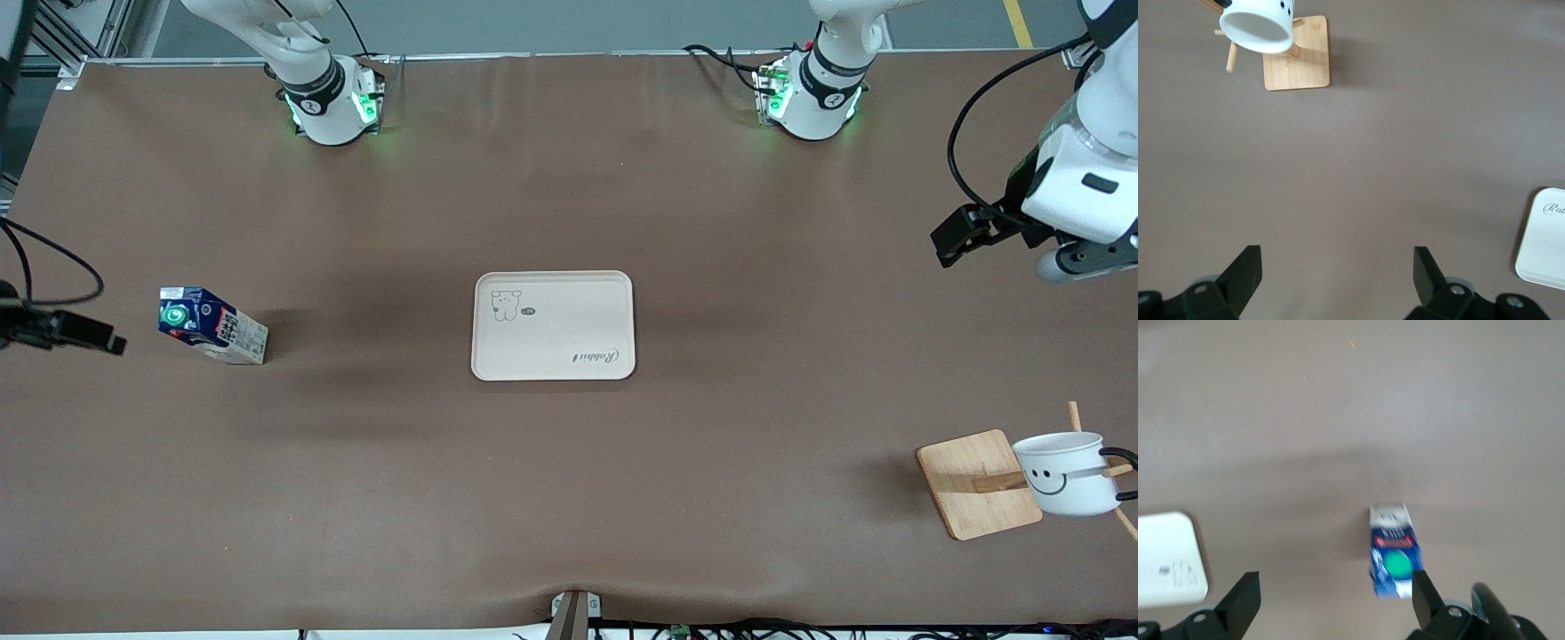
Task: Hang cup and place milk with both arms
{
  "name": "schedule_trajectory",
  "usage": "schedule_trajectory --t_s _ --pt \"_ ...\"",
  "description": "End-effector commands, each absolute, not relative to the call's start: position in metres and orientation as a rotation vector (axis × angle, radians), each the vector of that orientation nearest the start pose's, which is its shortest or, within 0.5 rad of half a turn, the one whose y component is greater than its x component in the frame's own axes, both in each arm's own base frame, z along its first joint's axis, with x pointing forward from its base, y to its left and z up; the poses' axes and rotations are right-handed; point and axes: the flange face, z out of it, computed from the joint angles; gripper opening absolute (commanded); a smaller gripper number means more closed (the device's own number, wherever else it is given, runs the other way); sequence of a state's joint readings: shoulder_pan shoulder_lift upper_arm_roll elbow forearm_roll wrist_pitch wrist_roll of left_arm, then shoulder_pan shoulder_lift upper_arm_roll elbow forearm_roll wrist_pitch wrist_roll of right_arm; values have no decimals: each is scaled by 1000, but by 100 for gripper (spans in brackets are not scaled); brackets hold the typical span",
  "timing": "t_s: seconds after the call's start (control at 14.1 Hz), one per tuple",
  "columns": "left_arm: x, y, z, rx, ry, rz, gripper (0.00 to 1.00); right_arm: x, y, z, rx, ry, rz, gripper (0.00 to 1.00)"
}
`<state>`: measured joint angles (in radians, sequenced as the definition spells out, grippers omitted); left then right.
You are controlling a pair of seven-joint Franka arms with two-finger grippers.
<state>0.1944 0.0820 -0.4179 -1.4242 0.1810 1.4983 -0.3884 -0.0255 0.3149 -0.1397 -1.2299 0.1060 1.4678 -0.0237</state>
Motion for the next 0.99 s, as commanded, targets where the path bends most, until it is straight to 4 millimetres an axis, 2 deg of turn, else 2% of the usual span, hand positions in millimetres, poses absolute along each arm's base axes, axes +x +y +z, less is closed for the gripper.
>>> schedule_trajectory --t_s 0.0,0.14,0.28,0.36,0.43,0.5,0.64,0.78,0.92 --pt "545 -91 651 -2999 -263 -62 100 578 -89 622 -3012 238 117 100" --pt "536 -73 657 -3069 -258 -75 100 535 -92 636 -3006 246 98 100" --pt "523 -59 654 -3083 -222 -101 100 488 -92 632 -3018 251 117 100" --pt "515 -52 650 -3104 -239 -105 100 476 -100 627 -3035 270 90 100" --pt "511 -52 650 -3120 -235 -108 100 477 -108 623 -3047 259 71 100" --pt "509 -53 650 -3121 -209 -103 100 482 -110 638 -3060 207 2 100" --pt "507 -49 650 -3122 -95 -74 100 499 -103 653 -3079 119 -49 100" --pt "507 -44 651 -3119 -83 -50 100 528 -101 663 -3115 105 -63 100" --pt "515 -45 653 -3115 -16 -59 100 540 -99 667 -3122 99 -5 100"
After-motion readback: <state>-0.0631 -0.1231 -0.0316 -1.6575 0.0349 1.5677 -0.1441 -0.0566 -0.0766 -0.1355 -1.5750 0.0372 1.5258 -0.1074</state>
